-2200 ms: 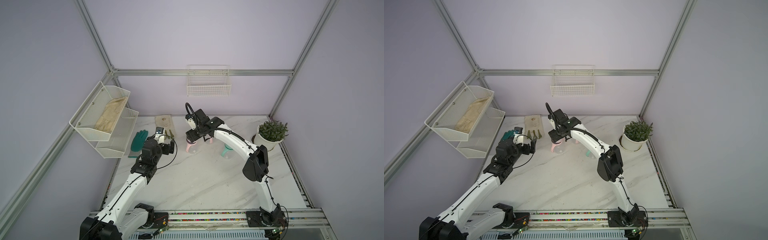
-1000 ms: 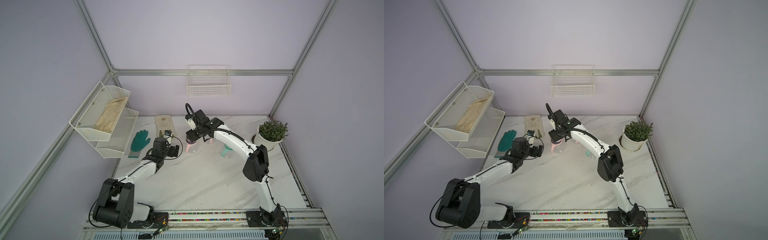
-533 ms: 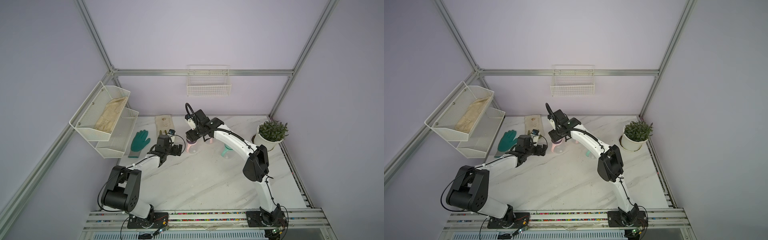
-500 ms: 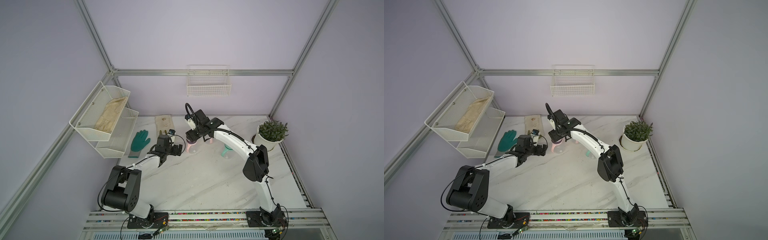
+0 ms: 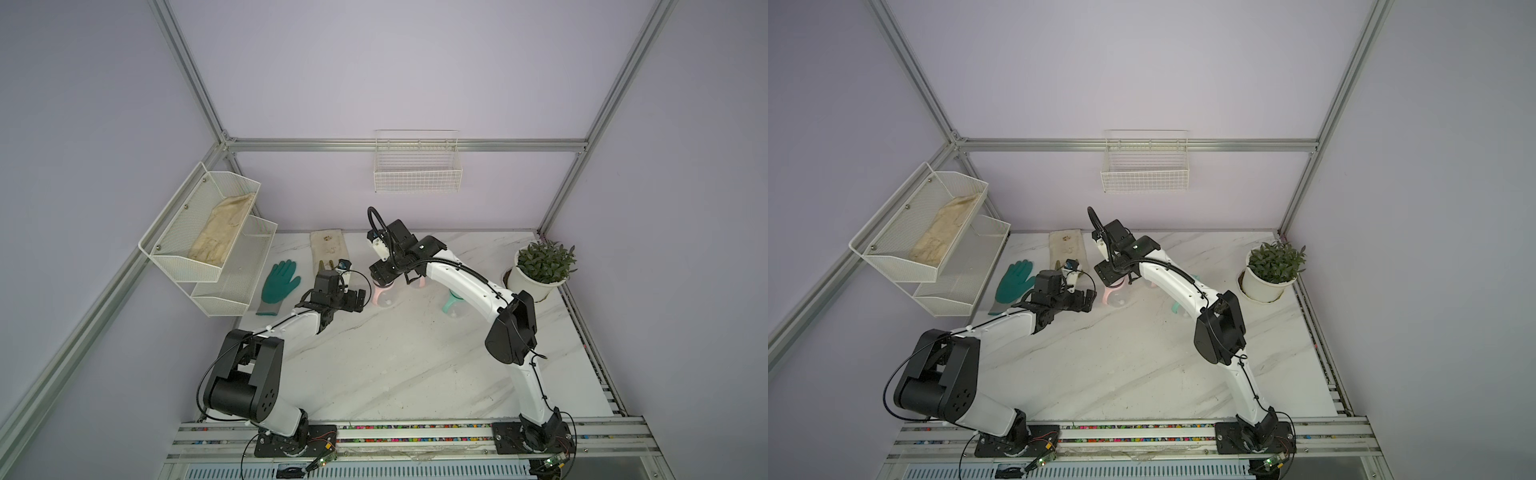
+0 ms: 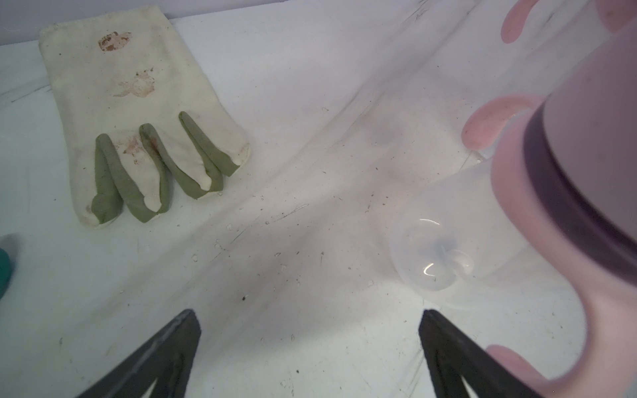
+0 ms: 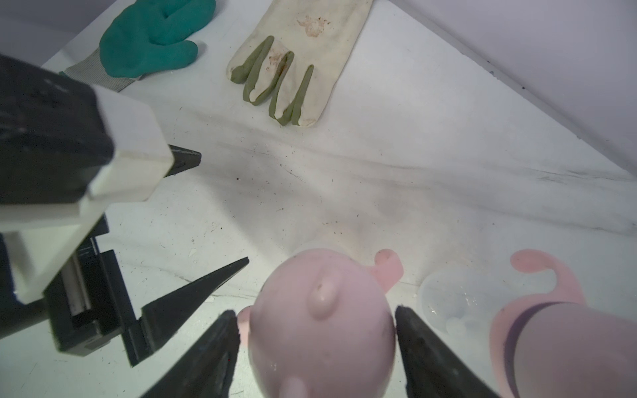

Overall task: Assemble the baby bottles
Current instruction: Close the lid on the baby bottle.

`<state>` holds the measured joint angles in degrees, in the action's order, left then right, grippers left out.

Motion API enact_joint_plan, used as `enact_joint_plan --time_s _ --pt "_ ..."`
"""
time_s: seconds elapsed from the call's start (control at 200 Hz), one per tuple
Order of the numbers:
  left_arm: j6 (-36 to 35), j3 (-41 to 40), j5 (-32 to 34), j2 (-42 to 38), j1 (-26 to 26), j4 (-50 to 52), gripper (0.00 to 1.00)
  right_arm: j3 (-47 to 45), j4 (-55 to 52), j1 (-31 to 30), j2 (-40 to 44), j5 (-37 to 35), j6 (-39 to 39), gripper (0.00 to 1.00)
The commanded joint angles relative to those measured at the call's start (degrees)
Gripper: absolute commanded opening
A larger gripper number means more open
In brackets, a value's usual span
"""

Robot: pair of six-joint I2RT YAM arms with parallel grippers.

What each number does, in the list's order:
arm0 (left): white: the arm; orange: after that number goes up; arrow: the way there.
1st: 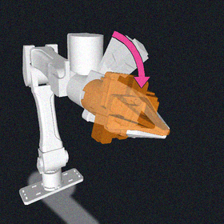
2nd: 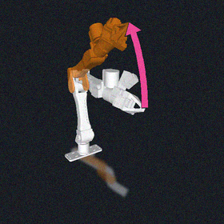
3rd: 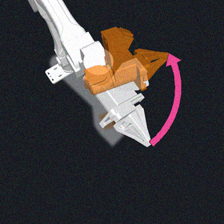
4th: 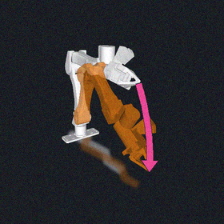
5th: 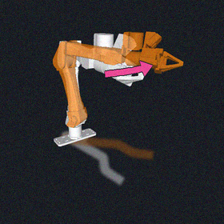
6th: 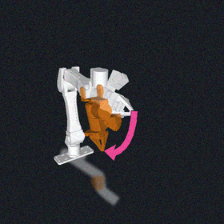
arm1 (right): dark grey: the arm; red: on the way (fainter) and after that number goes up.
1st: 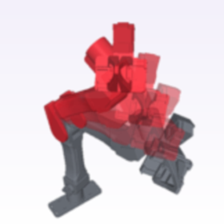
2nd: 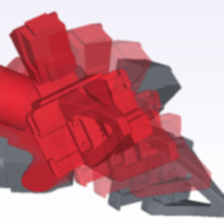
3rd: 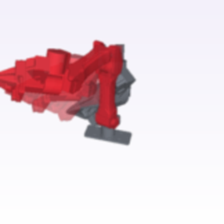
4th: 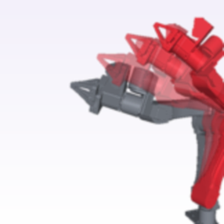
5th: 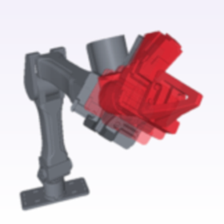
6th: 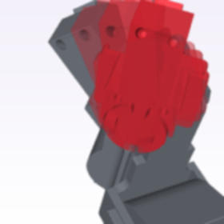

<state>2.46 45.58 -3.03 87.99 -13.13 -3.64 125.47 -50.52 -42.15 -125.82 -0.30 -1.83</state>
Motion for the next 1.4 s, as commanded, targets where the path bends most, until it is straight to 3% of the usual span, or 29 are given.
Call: enact_joint_plan --time_s 0.0,0.325,0.56,0.69,1.02,1.395 --pt "0.9 4.7 1.0 -1.3 0.5 -0.2 1.0 0.0 2.8 -0.3 4.2 -0.8 -0.4 0.75" --pt "1.5 7.7 1.8 -6.1 1.1 1.6 1.0 -4.9 14.2 1.6 8.9 -0.5 0.8 0.76" --pt "2.0 9.5 -3.5 -12.0 1.1 -0.7 1.0 -19.6 29.5 5.8 16.2 7.8 5.0 0.52" --pt "3.7 10.3 -6.5 -13.1 1.1 -2.7 0.98 -27.2 37.0 8.1 19.3 13.0 8.3 0.45" --pt "5.6 11.0 -13.8 -9.8 1.0 -5.2 0.91 -33.5 42.3 8.2 18.6 16.8 9.6 0.41" --pt "5.4 12.1 -13.8 -5.3 -0.2 -6.5 0.87 -35.2 44.5 8.2 16.5 18.8 10.3 0.37"
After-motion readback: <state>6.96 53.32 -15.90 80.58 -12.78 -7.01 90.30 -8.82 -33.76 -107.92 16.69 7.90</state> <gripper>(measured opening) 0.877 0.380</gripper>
